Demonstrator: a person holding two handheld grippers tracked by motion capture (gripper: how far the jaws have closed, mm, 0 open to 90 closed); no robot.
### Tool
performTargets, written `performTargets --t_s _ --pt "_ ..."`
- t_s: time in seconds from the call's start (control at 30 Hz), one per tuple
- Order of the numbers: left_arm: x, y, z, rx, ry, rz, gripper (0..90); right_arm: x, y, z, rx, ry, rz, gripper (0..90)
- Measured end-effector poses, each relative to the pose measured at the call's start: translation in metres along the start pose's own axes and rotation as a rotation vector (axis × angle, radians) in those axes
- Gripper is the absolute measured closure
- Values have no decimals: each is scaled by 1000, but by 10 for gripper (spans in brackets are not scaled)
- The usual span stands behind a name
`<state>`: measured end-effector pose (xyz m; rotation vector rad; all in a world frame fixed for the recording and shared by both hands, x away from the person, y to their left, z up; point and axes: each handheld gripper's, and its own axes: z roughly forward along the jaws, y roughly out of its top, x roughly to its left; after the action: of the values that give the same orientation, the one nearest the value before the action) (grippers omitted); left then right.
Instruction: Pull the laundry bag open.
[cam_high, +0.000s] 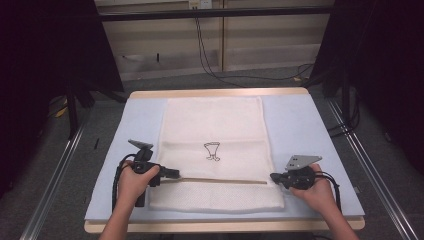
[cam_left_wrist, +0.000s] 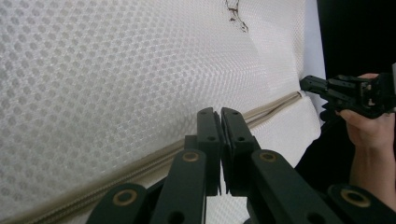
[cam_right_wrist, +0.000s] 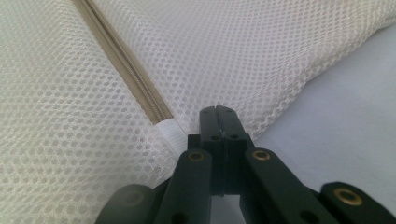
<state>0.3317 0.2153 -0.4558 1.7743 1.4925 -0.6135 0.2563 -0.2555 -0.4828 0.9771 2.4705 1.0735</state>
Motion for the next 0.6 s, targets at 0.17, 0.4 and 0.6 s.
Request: performTargets --t_s 0.17,0.4,0.6 --pt "3 0 -5 -10 1 -11 873 0 0 0 0 0 0 900" --pt "5 -1 -6 -16 16 -8 873 0 0 0 0 0 1 900" --pt "11 -3 -13 -17 21 -18 873 0 0 0 -1 1 1 900"
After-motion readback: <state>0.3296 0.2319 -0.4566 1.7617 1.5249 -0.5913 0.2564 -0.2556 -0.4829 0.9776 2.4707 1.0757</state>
